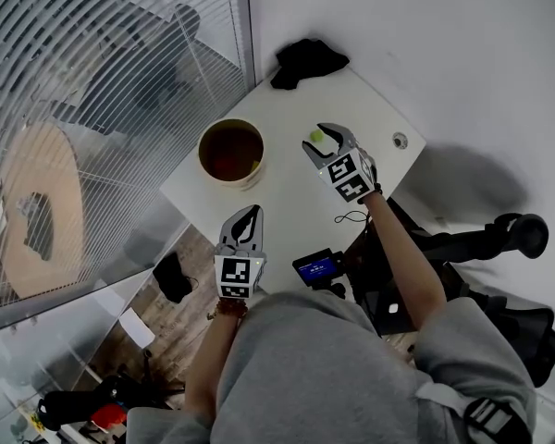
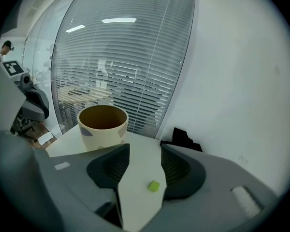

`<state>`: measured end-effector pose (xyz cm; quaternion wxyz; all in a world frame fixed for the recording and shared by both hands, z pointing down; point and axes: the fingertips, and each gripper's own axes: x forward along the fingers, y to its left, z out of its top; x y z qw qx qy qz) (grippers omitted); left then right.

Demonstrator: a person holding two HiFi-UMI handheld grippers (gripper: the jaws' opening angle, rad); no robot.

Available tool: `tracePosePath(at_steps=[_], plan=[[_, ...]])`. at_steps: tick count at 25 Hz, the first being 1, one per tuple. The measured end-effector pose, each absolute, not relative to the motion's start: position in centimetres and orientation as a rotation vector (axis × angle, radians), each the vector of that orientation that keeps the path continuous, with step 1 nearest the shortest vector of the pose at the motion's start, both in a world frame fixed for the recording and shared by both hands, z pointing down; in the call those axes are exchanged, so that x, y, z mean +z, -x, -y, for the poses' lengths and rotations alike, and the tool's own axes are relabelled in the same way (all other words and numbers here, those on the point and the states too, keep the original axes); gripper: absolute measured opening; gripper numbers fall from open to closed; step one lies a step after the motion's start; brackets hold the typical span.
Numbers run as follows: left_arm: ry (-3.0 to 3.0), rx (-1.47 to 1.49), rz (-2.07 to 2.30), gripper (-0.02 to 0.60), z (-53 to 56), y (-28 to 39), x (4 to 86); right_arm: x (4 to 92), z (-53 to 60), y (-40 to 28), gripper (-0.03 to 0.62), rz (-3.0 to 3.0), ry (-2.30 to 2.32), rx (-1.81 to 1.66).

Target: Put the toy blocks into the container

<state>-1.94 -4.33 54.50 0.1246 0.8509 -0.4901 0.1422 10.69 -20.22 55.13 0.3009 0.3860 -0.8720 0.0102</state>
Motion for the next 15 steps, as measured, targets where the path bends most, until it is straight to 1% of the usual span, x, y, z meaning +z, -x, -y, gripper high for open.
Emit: tracePosePath(at_steps=[15], plan=[[-2.438, 0.445, 1.473, 0.008, 5.0, 2.8, 55.1, 61.9, 22.4, -13.8, 0.214, 2.212, -0.998, 0.14]])
